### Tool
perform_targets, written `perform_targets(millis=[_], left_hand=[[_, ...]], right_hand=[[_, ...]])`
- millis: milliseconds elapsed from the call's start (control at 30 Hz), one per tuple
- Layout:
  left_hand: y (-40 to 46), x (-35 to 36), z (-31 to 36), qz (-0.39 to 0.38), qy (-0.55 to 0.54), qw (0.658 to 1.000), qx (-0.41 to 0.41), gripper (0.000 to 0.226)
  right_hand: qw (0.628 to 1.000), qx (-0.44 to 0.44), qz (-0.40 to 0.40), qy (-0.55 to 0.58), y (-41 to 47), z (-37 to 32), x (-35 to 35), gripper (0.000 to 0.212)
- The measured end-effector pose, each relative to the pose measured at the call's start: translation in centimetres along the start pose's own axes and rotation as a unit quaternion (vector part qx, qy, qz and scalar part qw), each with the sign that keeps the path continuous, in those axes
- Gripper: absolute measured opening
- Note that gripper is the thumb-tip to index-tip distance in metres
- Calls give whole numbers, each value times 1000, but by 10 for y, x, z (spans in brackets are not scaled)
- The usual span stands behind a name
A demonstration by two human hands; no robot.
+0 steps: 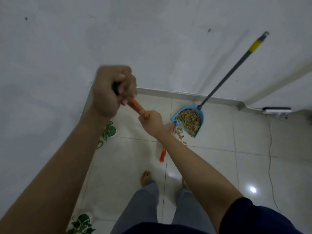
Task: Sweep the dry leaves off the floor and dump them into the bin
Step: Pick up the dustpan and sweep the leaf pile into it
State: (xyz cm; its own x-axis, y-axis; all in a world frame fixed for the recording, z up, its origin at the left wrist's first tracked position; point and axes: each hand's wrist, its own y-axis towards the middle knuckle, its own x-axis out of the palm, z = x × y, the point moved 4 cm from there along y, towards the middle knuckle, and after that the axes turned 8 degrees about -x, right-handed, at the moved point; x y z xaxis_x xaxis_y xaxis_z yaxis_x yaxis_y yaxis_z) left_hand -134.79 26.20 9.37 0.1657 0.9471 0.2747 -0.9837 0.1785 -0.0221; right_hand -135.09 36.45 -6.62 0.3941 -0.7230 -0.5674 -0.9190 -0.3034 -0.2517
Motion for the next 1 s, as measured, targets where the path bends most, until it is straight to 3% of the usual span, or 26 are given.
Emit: perform_targets(millis=[167, 333, 500, 633, 833, 1000], left_hand=[[14, 10, 51, -166, -19, 986, 30, 25], [19, 34, 35, -224, -32, 974, -16, 28], [10, 75, -39, -175, 23, 979, -99, 30], [-3, 99, -91, -148, -19, 972, -185, 35], [3, 119, -90, -195, 44, 970, -136, 24], [19, 124, -56, -211, 67, 972, -75, 23]], right_hand=[[996, -33, 83, 8, -18, -33, -33, 47], [991, 22, 132, 20, -56, -2, -44, 46], [967, 160, 190, 52, -102, 80, -28, 37], [937, 219, 258, 85, -120, 118, -6, 28], [892, 198, 351, 202, -80, 116, -13, 40], [882, 133, 397, 214, -51, 93, -41, 29]])
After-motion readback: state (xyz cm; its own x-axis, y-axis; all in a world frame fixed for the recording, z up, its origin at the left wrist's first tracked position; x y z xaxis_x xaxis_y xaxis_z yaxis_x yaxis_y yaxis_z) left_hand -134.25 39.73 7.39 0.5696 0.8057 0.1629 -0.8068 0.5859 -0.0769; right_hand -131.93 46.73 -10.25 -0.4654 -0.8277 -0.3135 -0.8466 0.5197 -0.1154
